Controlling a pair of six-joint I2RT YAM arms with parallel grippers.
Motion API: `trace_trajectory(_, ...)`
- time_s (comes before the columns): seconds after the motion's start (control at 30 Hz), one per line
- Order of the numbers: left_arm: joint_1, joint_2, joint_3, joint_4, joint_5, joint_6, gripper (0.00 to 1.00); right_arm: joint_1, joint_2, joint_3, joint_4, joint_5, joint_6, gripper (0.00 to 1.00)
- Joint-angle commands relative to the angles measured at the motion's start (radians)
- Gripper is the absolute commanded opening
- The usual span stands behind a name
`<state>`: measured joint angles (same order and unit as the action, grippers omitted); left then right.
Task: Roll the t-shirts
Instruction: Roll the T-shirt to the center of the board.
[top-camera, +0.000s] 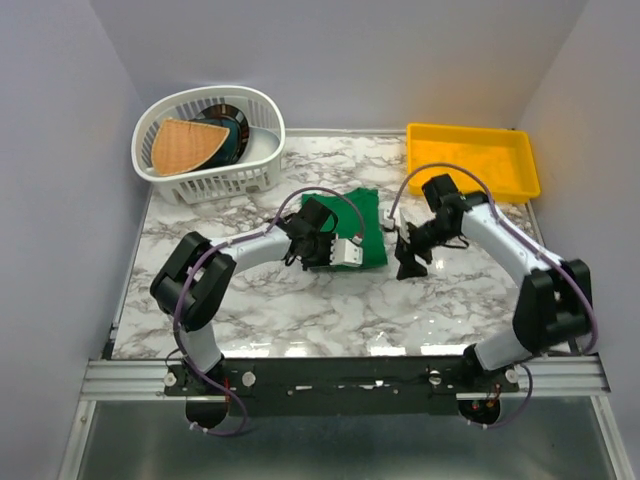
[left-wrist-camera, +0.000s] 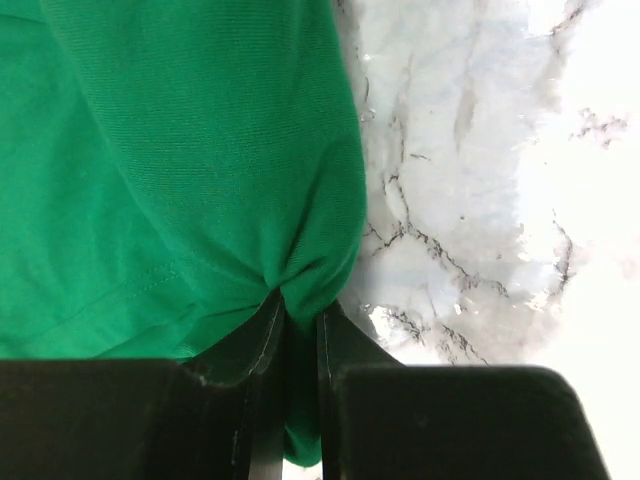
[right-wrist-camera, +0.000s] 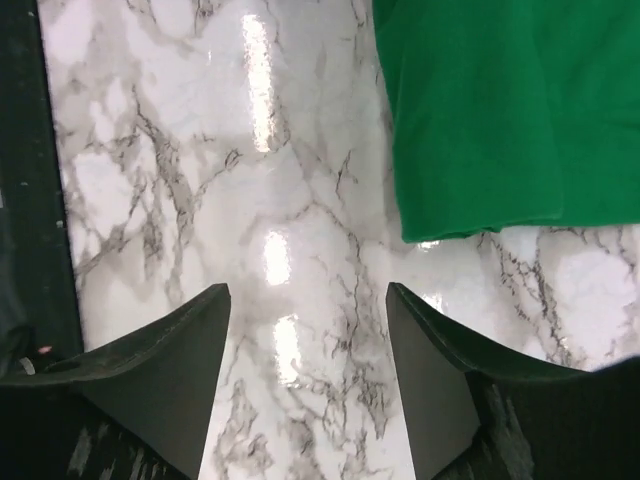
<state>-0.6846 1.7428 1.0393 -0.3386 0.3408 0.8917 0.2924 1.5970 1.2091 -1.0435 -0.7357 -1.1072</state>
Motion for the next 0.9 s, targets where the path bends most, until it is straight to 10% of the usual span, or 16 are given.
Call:
trace_trajectory(0.0,0.049,0.093,0.088,-0.312,0.178,0.01,0.08,0.022,-0.251,-0.294,0.508,0.016,-0.025,0.73)
trace_trajectory(0.23,0.068,0.147,0.177,-0.436,0.237,0.049,0.1,0.089,-0.355,-0.49,0.979,0.07,0.001,0.74)
trace_trajectory(0.87,0.114,0.204,0.274,-0.528,0.305,0.033,0.12,0.272,-0.201,-0.523,0.913,0.07,-0.149,0.78)
